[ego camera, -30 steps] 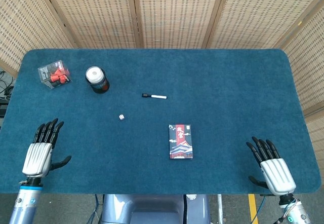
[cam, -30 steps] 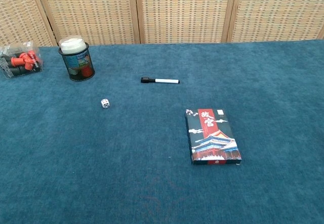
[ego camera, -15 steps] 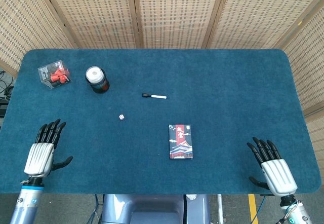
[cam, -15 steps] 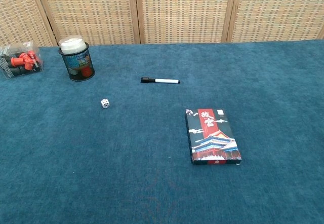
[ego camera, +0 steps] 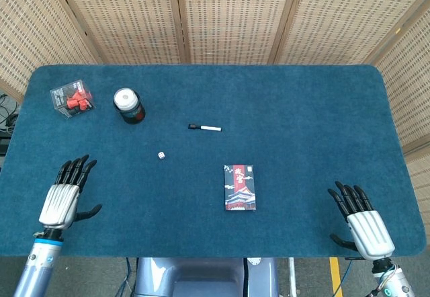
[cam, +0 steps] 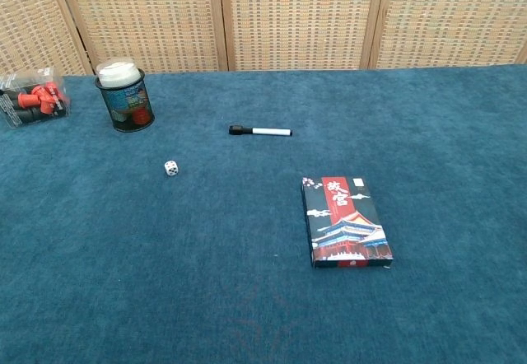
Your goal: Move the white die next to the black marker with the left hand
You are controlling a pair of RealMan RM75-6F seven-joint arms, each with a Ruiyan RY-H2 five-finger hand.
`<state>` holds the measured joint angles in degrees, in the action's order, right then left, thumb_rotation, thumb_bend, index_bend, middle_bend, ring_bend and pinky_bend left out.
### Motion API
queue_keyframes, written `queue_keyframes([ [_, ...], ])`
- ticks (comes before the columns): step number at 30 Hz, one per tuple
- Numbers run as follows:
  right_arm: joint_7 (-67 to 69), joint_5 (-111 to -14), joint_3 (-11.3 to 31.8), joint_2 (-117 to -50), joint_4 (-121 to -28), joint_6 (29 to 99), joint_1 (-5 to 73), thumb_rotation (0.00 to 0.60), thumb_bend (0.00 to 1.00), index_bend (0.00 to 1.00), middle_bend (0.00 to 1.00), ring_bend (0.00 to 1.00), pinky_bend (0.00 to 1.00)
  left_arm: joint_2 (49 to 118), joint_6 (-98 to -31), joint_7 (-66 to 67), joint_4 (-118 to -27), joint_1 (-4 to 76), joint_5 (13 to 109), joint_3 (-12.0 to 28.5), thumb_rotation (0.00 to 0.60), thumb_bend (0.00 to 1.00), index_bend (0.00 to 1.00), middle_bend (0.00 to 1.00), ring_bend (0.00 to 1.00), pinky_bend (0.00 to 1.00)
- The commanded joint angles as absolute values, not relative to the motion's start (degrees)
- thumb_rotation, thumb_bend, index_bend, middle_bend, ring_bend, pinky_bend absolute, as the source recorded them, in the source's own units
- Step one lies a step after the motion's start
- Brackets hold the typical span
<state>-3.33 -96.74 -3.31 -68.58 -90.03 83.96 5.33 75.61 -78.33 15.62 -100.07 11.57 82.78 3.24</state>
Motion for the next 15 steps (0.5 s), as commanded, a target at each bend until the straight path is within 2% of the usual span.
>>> queue_keyframes([
  [1,-3.14,-96.82,-3.29,-68.48,-90.10,84.13,5.30,0.600,0.18,0.05,0.00,0.00,0.00,73.30,-74.56,15.62,-99.58,14.68,82.68,4.68,0.600,0.20,0.10,0.00,0.00,0.00],
  [7,-2.72,-96.88,-3.29,-68.32,-90.10,84.25,5.28,0.600,0.18,0.05,0.00,0.00,0.00,71.19,-66.50,15.70,-95.83,22.60,83.44,8.29,0.600,0.20,0.15,0.00,0.00,0.00],
  [15,-2.09,-96.53,-3.06,-68.32,-89.82,84.18,5.35,0.600,0.18,0.05,0.00,0.00,0.00,73.19,-55.74,12.30,-87.85,30.87,81.58,9.72,0.600,0.20,0.25,0.00,0.00,0.00],
])
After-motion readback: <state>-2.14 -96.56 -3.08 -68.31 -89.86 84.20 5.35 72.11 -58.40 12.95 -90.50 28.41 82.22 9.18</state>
